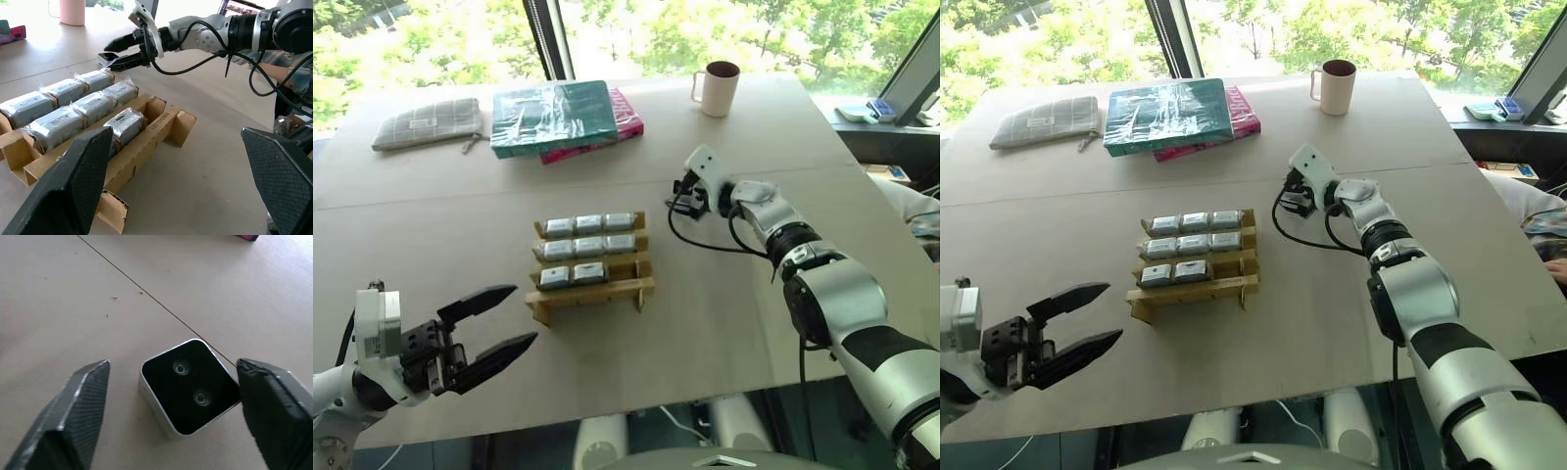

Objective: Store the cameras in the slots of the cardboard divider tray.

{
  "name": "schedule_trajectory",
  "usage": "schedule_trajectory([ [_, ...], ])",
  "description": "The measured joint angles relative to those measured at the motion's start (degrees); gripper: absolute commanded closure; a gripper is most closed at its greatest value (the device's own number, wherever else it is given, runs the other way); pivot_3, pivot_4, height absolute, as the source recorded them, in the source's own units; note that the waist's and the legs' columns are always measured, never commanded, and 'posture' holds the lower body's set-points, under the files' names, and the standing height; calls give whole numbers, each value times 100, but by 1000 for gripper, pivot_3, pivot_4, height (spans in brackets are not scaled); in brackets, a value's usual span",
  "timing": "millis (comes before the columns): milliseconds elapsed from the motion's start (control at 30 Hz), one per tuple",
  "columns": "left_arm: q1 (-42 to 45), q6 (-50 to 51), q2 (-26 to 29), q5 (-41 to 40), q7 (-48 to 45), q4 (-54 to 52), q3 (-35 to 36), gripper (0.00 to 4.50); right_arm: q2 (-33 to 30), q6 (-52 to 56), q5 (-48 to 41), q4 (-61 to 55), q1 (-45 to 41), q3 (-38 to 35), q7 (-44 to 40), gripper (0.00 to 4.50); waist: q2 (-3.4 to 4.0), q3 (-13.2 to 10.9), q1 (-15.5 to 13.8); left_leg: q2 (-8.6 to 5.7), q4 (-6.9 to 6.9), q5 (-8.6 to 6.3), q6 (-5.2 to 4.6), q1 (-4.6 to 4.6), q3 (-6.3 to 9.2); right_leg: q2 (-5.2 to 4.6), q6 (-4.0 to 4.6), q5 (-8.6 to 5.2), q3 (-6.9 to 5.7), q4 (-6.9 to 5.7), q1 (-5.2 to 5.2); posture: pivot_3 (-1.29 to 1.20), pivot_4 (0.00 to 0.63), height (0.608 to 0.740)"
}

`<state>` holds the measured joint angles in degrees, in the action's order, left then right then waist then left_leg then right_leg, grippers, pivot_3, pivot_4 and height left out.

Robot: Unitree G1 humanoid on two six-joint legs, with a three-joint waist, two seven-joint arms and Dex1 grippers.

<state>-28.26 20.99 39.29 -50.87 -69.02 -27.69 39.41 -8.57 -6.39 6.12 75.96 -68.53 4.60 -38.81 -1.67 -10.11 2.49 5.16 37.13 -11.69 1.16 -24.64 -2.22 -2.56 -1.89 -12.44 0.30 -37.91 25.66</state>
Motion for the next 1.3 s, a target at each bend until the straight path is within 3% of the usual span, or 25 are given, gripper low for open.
schedule_trajectory([
  [100,56,121,109,-120,195,-154,60,112,10,-53,11,-23,-1,-12,-71,2990,0,1,-5,0,-1,0,0,1,1,0,0,0,0,0,-1,0,150,740],
  [400,180,228,150,-215,406,-209,37,112,-241,-428,337,-126,90,244,-506,2990,-1,3,-16,-1,4,0,0,2,1,0,0,0,0,-1,-4,0,150,740],
  [500,231,226,150,-209,388,-206,-44,112,-376,-439,340,-190,125,244,-871,2260,-2,3,-7,0,4,0,0,4,0,0,0,0,1,-1,-4,0,150,740],
  [567,260,221,150,-199,363,-201,-125,112,-397,-522,331,-264,198,241,-1023,1294,-2,3,-3,0,3,0,0,5,0,1,0,0,1,-2,-4,0,150,740],
  [633,275,213,150,-161,317,-188,-165,112,-396,-555,316,-287,236,221,-960,1294,-1,3,-1,0,3,0,0,4,0,2,0,0,2,-2,-3,0,150,740],
  [667,279,204,150,-148,305,-175,-165,112,-396,-533,283,-286,236,185,-956,804,0,2,0,0,3,0,0,4,-1,2,0,0,2,-2,-2,0,150,740],
  [733,282,194,150,-125,289,-159,-165,112,-395,-486,221,-285,236,108,-963,662,0,2,0,0,2,0,0,3,-1,2,0,0,2,-2,-2,0,150,740],
  [767,282,193,150,-108,275,-147,-167,112,-393,-438,169,-285,234,61,-952,139,0,2,-1,0,2,0,0,2,-1,2,0,0,2,-2,-2,0,150,740],
  [1067,205,141,131,-100,134,-75,-166,112,-124,-47,114,-58,215,-134,-100,49,1,2,2,0,0,0,0,1,-1,2,0,0,2,0,0,0,150,740],
  [1300,-49,39,30,-100,102,-75,-95,112,24,-9,84,8,198,-212,41,49,1,1,3,0,0,0,0,1,-1,2,0,0,2,1,0,0,150,740],
])
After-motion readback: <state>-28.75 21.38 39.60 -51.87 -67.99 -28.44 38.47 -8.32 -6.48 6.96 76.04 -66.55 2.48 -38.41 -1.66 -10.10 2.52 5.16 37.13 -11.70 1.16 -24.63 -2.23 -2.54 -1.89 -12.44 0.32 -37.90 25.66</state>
